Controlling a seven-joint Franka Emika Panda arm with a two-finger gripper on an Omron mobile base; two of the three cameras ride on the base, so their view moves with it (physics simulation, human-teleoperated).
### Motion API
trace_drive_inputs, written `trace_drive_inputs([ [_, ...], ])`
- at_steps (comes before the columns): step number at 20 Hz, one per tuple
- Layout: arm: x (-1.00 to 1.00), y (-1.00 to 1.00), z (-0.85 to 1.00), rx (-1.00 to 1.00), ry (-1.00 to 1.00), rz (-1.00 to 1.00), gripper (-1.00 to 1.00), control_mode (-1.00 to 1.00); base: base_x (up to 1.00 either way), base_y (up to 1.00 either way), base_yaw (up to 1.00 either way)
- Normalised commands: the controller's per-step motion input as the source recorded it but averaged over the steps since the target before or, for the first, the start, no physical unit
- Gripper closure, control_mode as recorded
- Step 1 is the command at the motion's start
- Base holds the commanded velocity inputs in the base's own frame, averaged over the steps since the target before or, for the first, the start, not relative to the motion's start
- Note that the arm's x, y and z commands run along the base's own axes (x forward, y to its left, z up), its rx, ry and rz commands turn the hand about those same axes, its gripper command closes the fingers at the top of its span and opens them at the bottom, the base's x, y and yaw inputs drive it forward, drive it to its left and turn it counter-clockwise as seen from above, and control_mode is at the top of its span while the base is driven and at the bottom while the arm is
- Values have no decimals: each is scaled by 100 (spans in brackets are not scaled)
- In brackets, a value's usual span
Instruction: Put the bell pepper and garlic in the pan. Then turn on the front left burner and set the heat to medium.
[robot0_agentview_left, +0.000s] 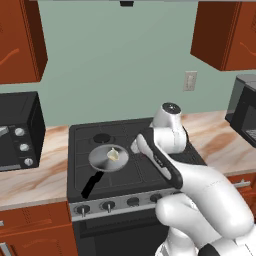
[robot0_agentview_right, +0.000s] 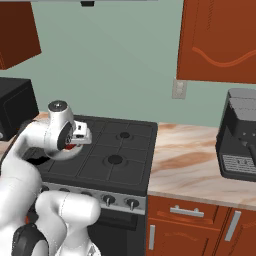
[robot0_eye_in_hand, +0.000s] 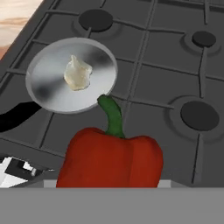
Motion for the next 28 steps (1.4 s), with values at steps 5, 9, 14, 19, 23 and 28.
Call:
trace_drive_inputs([
  [5,39,100,0,-13,0,-13,100,-100,0,0,0],
  [9,19,92,0,-8,0,-7,100,-100,0,0,0],
  [14,15,32,0,-1,0,0,100,-100,0,0,0],
  [19,17,5,-16,3,0,0,100,-100,0,0,0],
  [23,20,0,-27,8,0,0,100,-100,0,0,0],
  [28,28,5,-12,3,4,0,100,-100,0,0,0],
])
